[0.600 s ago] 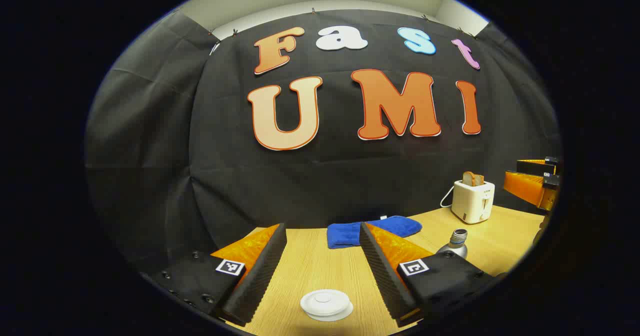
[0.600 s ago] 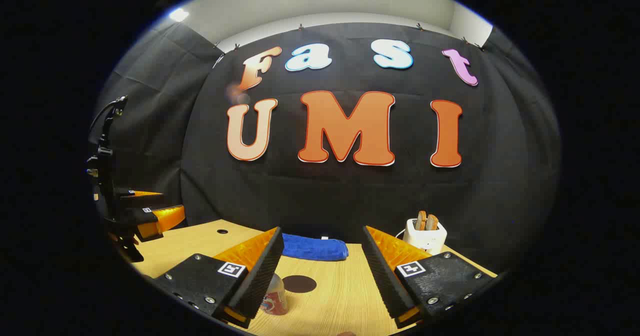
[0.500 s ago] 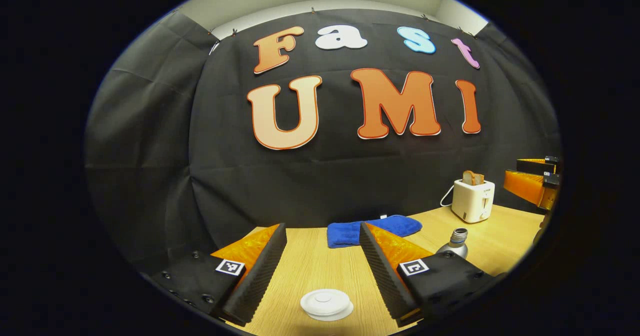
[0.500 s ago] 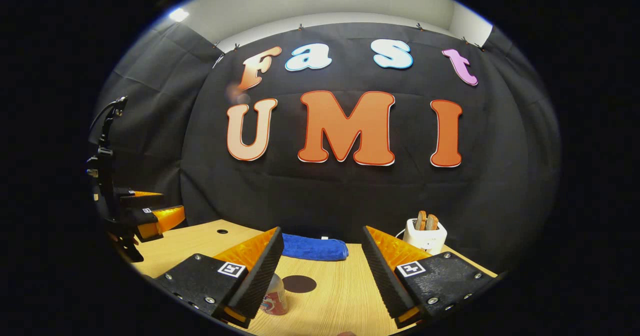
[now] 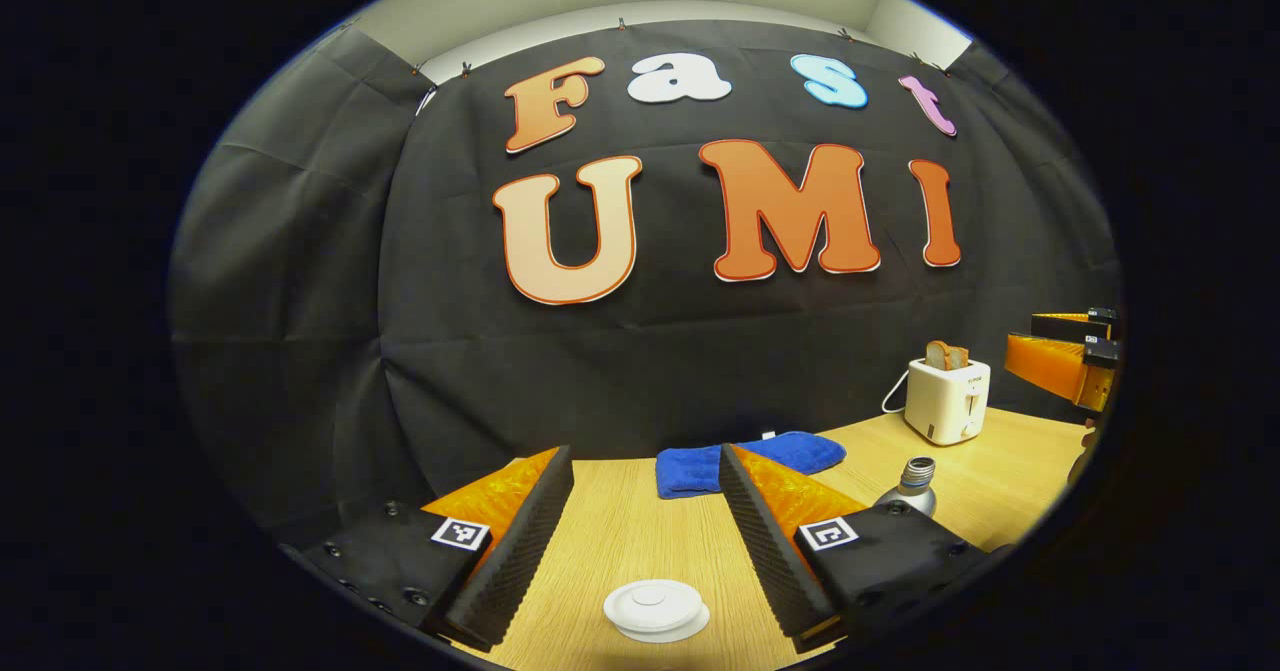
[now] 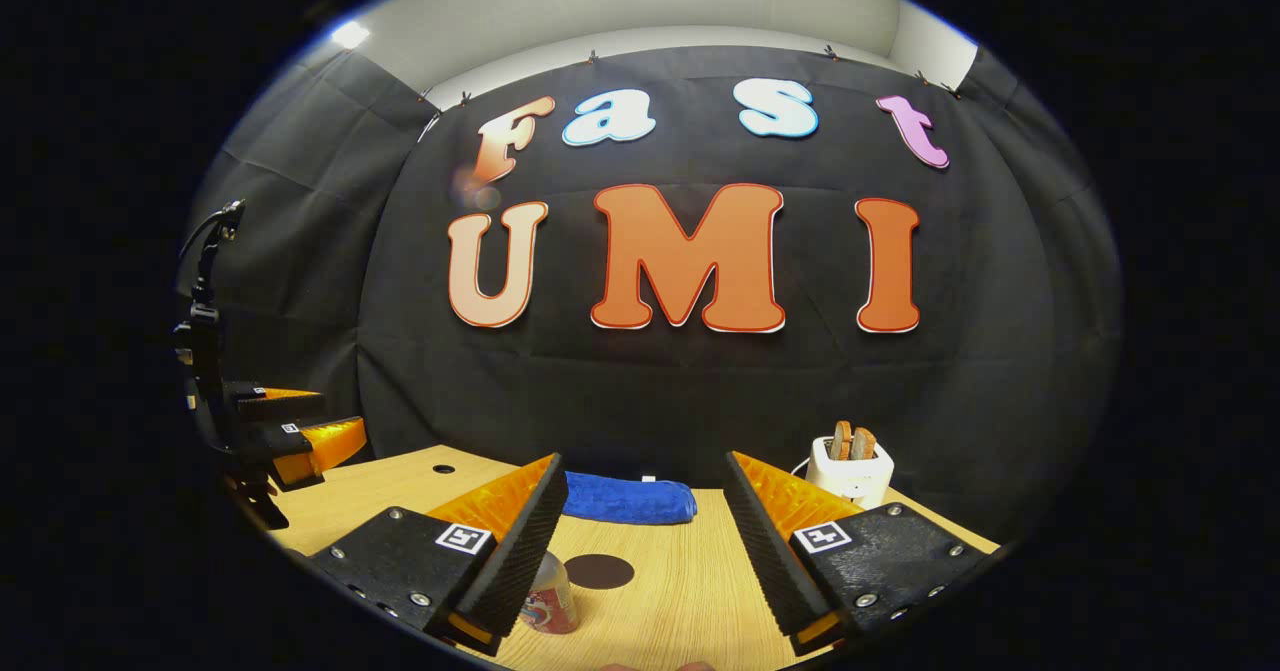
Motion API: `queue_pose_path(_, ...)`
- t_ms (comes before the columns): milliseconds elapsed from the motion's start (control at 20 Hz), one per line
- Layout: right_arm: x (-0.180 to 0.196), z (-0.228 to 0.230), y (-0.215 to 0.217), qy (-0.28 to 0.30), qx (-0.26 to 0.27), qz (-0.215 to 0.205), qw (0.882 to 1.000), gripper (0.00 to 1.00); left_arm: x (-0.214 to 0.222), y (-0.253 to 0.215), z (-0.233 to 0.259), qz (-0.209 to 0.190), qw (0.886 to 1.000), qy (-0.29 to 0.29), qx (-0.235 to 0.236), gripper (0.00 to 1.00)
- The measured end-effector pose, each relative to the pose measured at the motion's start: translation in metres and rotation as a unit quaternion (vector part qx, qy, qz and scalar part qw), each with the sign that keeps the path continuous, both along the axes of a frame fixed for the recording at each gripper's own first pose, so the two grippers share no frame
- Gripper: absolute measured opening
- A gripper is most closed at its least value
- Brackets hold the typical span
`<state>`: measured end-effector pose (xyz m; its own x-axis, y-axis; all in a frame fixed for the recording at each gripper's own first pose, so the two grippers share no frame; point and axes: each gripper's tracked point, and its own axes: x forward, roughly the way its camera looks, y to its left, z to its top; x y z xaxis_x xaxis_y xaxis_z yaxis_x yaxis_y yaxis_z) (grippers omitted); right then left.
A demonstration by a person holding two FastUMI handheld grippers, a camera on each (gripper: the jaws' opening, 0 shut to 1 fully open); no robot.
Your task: Open the teacup lid with one hand, grasp the water bottle and pour water into the teacup with the other hand; after pouring, place the water bottle on the coaster and then close the teacup lid.
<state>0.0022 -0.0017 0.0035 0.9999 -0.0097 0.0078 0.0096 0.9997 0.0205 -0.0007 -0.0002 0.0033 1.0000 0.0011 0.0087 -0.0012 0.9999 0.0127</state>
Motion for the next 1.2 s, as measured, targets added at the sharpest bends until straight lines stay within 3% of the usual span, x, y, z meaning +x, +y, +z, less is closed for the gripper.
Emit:
queue_pose_path(550,-0.002,-0.010,0.007,0.009,-0.014,0.008,1.000,0.94,0.003,0.007,-0.025,0.010,0.999,0.032,0.006,0.97)
queue_pose_path(1200,-0.008,-0.060,0.048,0.063,-0.012,0.065,0.996,0.94,0.007,0.004,-0.103,-0.008,0.993,0.120,0.022,1.00)
